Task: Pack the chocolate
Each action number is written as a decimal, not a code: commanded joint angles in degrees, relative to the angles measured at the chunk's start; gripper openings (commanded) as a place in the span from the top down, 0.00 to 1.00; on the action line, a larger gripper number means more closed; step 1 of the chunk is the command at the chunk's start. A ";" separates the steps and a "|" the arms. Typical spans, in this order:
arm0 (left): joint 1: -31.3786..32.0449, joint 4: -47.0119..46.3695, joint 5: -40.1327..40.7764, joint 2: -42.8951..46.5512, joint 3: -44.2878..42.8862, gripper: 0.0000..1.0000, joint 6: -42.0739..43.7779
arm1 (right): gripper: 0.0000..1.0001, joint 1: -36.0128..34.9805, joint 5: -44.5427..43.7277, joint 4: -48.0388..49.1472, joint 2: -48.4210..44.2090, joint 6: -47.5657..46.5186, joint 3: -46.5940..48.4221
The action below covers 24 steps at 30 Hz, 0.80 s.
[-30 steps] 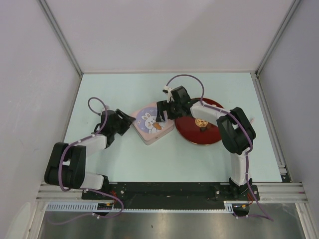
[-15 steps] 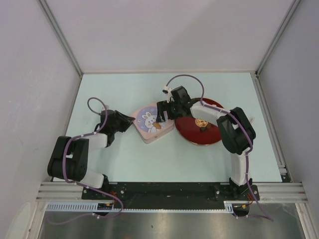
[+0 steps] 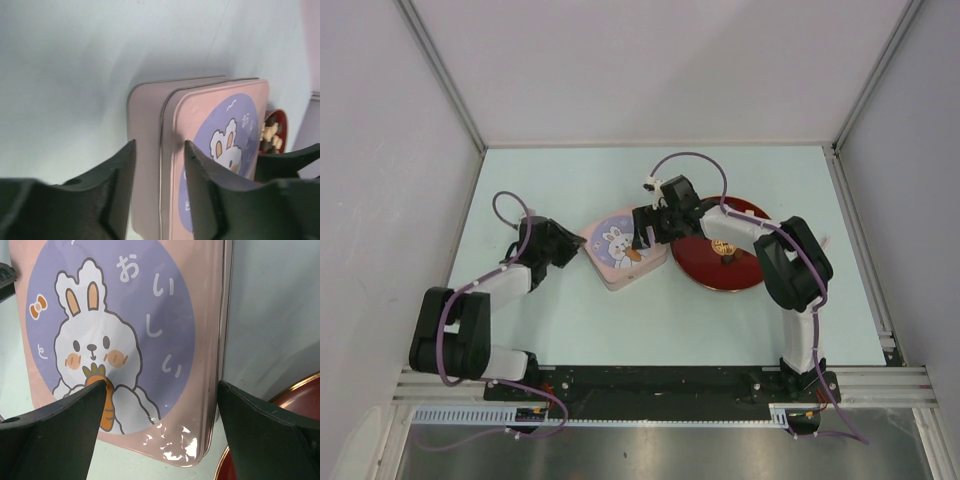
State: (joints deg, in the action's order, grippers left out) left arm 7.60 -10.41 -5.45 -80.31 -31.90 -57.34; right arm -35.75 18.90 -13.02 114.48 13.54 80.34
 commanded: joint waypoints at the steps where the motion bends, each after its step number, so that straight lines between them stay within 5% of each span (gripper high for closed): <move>1: -0.04 7.33 3.52 5.34 -5.52 0.48 7.93 | 0.05 1.11 2.19 1.06 -5.65 2.54 -1.93; 16: 11.56 14.72 4.14 0.69 -18.63 0.37 23.33 | 0.19 4.02 4.04 8.44 -12.00 9.57 -14.41; 24: 12.79 17.53 4.13 -3.36 -20.48 0.37 25.52 | 0.45 4.11 3.78 11.96 -10.59 9.93 -18.72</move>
State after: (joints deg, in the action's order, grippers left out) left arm 19.53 5.56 -1.67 -82.70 -49.32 -34.61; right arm -31.73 22.63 -4.47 104.18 23.20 63.13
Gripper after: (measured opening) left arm 0.634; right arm 0.634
